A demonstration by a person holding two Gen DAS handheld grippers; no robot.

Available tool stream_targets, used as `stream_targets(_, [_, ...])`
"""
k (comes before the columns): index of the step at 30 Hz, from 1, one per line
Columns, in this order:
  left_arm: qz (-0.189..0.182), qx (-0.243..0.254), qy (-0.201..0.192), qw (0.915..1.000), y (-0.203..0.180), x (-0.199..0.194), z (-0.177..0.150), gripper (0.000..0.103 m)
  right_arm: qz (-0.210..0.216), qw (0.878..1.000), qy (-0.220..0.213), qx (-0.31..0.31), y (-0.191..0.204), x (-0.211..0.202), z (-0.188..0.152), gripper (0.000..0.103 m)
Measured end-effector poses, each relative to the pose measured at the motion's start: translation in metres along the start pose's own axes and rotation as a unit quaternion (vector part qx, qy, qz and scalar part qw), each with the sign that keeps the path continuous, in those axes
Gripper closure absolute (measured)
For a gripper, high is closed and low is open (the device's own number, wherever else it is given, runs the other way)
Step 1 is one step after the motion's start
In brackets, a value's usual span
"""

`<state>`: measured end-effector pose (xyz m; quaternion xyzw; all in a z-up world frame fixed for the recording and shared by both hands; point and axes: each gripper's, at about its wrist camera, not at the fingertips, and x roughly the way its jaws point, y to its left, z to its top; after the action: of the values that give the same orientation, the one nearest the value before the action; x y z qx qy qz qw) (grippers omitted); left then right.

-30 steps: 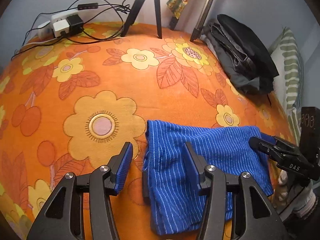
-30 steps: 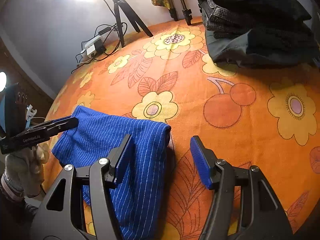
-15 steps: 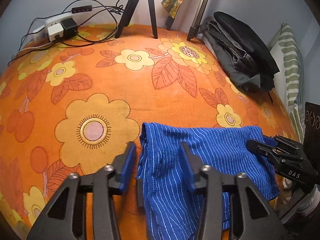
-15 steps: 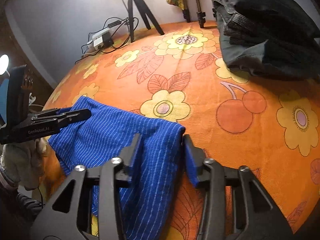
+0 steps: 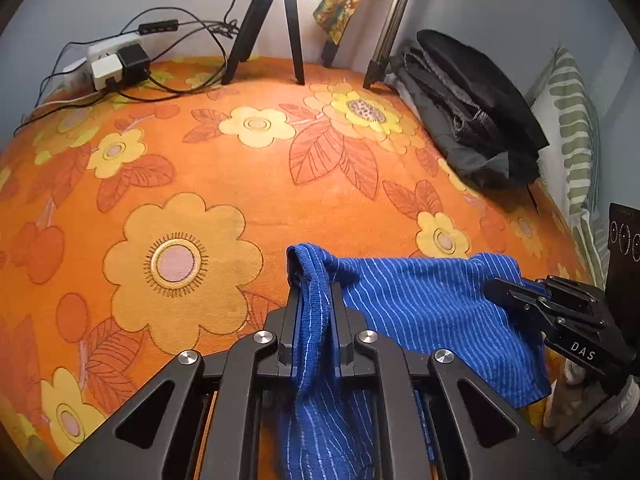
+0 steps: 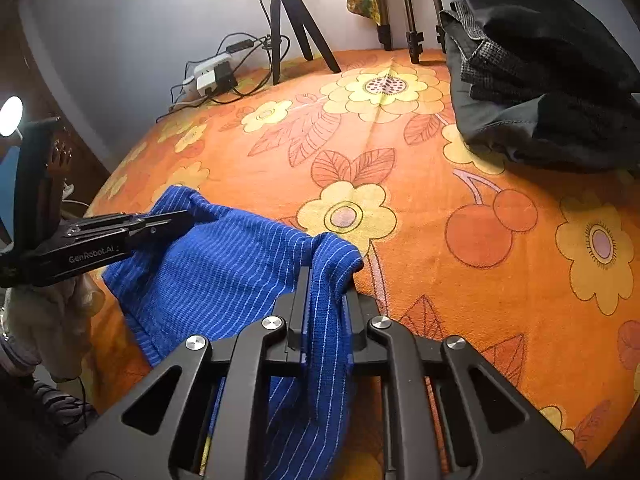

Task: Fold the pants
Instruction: 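Grasp the folded briefs' edge with the left and right tools, then carry the folded briefs with both tools onto the black clothes stack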

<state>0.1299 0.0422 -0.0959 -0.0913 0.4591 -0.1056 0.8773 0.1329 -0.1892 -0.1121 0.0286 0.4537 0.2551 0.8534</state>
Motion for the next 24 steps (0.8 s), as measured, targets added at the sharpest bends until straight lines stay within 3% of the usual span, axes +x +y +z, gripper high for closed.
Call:
stream_targets(10, [-0.005,0.011,-0.047,0.9988,-0.011,-0.034,0.005,0.094,0.0,0.999,-0.039,-0.012,0.011,-0.028,0.004,0.091])
stream_targets(24, [-0.018,0.045,-0.13,0.9903,-0.055,-0.076,0.031,0.095,-0.045,0.987,-0.149,-0.044,0.021,-0.099,0.022,0.091])
